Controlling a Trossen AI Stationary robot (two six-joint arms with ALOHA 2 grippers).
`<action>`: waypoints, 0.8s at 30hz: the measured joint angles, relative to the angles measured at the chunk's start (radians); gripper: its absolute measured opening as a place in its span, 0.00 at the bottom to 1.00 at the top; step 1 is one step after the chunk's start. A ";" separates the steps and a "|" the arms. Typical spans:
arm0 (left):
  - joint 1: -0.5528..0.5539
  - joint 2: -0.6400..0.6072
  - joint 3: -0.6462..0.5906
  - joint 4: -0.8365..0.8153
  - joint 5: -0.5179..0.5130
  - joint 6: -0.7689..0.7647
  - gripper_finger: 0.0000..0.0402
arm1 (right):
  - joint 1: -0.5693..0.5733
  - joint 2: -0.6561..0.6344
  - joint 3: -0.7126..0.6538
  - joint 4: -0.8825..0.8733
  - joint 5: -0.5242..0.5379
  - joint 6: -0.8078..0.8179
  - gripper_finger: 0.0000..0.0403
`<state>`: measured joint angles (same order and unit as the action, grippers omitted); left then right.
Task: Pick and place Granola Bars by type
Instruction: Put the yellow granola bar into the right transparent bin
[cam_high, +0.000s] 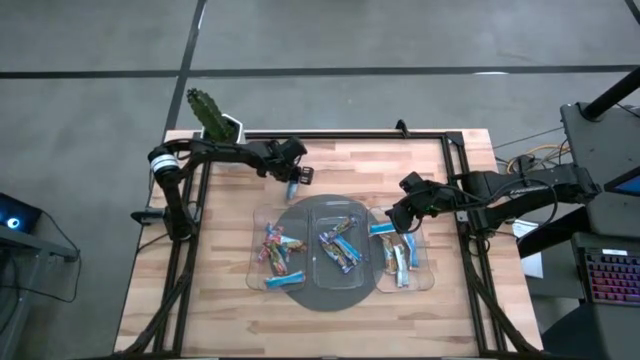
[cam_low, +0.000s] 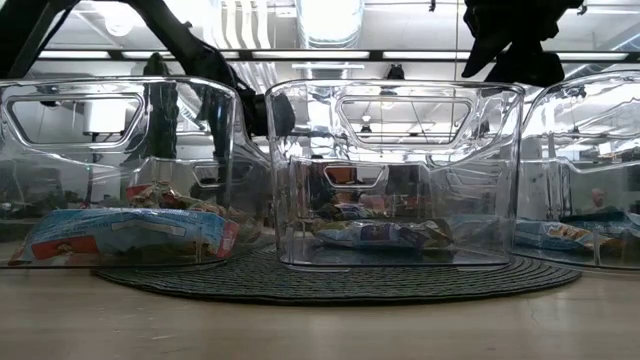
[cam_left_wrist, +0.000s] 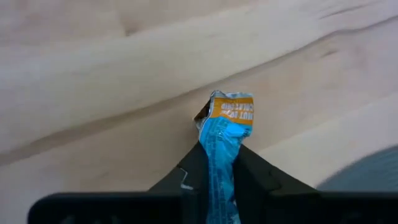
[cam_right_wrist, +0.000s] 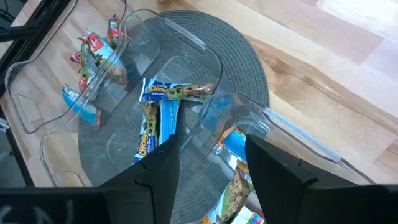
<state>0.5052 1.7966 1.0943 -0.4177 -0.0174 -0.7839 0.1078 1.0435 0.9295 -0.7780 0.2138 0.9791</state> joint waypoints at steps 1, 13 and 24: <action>0.004 -0.006 0.016 -0.012 0.000 0.009 0.09 | 0.000 0.000 0.000 0.000 0.001 0.000 0.42; 0.012 -0.062 0.480 -0.170 0.056 0.246 0.09 | -0.015 -0.002 0.000 0.094 0.054 -0.050 0.42; -0.017 -0.064 0.800 0.068 0.454 0.379 0.09 | -0.037 -0.097 0.000 0.237 0.057 -0.121 0.42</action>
<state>0.4884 1.7325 1.8940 -0.3492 0.4363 -0.4053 0.0711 0.9464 0.9295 -0.5407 0.2710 0.8581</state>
